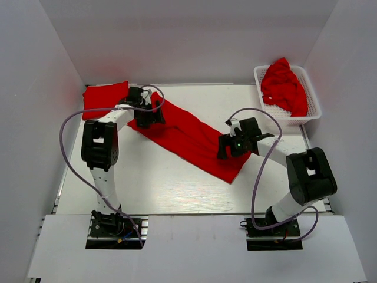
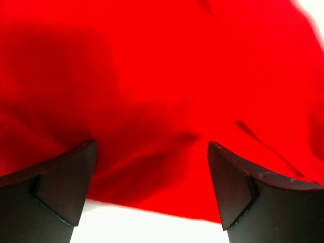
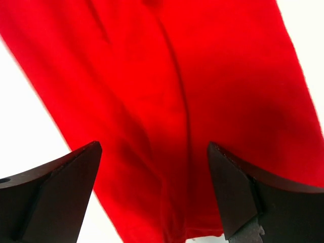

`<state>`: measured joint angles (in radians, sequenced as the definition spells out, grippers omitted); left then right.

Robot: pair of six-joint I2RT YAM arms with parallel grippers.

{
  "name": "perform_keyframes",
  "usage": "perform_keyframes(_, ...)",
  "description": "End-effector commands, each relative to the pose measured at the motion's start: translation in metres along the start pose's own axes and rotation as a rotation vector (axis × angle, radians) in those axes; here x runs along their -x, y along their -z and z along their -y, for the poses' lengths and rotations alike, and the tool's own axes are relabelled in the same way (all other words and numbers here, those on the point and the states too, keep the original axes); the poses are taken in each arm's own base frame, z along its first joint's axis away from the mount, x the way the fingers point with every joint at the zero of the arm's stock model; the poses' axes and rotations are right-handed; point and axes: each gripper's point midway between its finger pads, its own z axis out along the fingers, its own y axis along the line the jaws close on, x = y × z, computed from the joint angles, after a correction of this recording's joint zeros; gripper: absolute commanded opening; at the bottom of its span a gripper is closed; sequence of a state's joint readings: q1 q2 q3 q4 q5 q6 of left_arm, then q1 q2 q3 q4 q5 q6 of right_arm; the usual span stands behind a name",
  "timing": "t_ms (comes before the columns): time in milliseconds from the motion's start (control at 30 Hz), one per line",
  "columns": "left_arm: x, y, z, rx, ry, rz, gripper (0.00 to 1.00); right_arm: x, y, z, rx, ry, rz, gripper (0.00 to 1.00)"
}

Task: Fold and stack the t-shirts
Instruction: Rotate the tshirt 90 degrees

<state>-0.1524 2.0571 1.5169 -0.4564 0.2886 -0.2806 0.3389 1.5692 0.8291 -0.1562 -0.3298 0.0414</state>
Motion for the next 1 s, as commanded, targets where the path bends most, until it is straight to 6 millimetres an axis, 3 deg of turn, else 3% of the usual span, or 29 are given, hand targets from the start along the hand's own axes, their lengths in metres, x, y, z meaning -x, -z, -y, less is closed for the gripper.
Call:
perform_keyframes(0, -0.009, -0.026, -0.017, 0.059, 0.041, -0.031, 1.00, 0.030, -0.001, 0.008, -0.056, 0.017, 0.089, 0.90)
perform_keyframes(67, -0.014, -0.043, -0.019, 0.063, 0.052, -0.062, 1.00, 0.022, -0.006, 0.011, -0.065, 0.000, 0.067, 0.90)
perform_keyframes(100, 0.002, -0.048, -0.012, 0.039, 0.046, -0.044, 1.00, 0.014, -0.008, 0.011, -0.063, -0.015, 0.044, 0.90)
perform_keyframes(133, -0.008, -0.068, -0.021, 0.051, 0.058, -0.084, 1.00, 0.005, -0.011, 0.009, -0.055, -0.023, 0.019, 0.90)
perform_keyframes(167, 0.010, -0.073, -0.014, 0.029, 0.059, -0.058, 1.00, -0.006, -0.014, 0.008, -0.045, -0.029, -0.009, 0.90)
perform_keyframes(233, 0.019, -0.089, -0.009, 0.006, 0.047, -0.048, 1.00, -0.027, -0.020, 0.001, -0.013, -0.031, -0.059, 0.90)
perform_keyframes(267, 0.036, -0.105, -0.001, -0.040, 0.045, -0.025, 1.00, -0.040, -0.025, -0.011, 0.029, -0.007, -0.096, 0.90)
perform_keyframes(333, 0.046, -0.121, 0.015, -0.114, 0.054, -0.019, 1.00, -0.053, -0.028, -0.029, 0.114, -0.005, -0.127, 0.90)
perform_keyframes(367, 0.079, -0.121, 0.028, -0.157, 0.036, 0.059, 1.00, -0.061, -0.029, -0.058, 0.216, 0.033, -0.162, 0.90)
perform_keyframes(400, 0.073, -0.147, 0.029, -0.181, 0.039, 0.065, 1.00, -0.068, -0.033, -0.067, 0.241, 0.044, -0.195, 0.90)
perform_keyframes(500, 0.101, -0.164, 0.069, -0.335, 0.039, 0.189, 1.00, -0.083, -0.040, -0.109, 0.343, 0.169, -0.271, 0.90)
perform_keyframes(533, 0.092, -0.178, 0.074, -0.370, 0.043, 0.182, 1.00, -0.090, -0.042, -0.123, 0.374, 0.207, -0.297, 0.90)
perform_keyframes(567, 0.094, -0.181, 0.090, -0.402, 0.053, 0.201, 1.00, -0.094, -0.043, -0.139, 0.431, 0.280, -0.306, 0.90)
perform_keyframes(600, 0.093, -0.187, 0.096, -0.408, 0.058, 0.212, 1.00, -0.088, -0.044, -0.147, 0.448, 0.305, -0.310, 0.90)
perform_keyframes(633, 0.101, -0.188, 0.104, -0.429, 0.045, 0.263, 1.00, -0.100, -0.050, -0.152, 0.458, 0.325, -0.359, 0.90)
perform_keyframes(667, 0.091, -0.199, 0.106, -0.423, 0.072, 0.249, 1.00, -0.098, -0.052, -0.156, 0.464, 0.365, -0.371, 0.90)
perform_keyframes(700, 0.096, -0.196, 0.109, -0.432, 0.065, 0.265, 1.00, -0.098, -0.053, -0.163, 0.450, 0.399, -0.386, 0.90)
perform_keyframes(833, 0.099, -0.201, 0.100, -0.387, 0.090, 0.293, 1.00, -0.099, -0.059, -0.161, 0.402, 0.433, -0.390, 0.90)
perform_keyframes(867, 0.095, -0.204, 0.098, -0.381, 0.094, 0.283, 1.00, -0.095, -0.059, -0.162, 0.396, 0.435, -0.383, 0.90)
perform_keyframes(967, 0.107, -0.194, 0.102, -0.378, 0.079, 0.314, 1.00, -0.080, -0.049, -0.169, 0.397, 0.465, -0.345, 0.90)
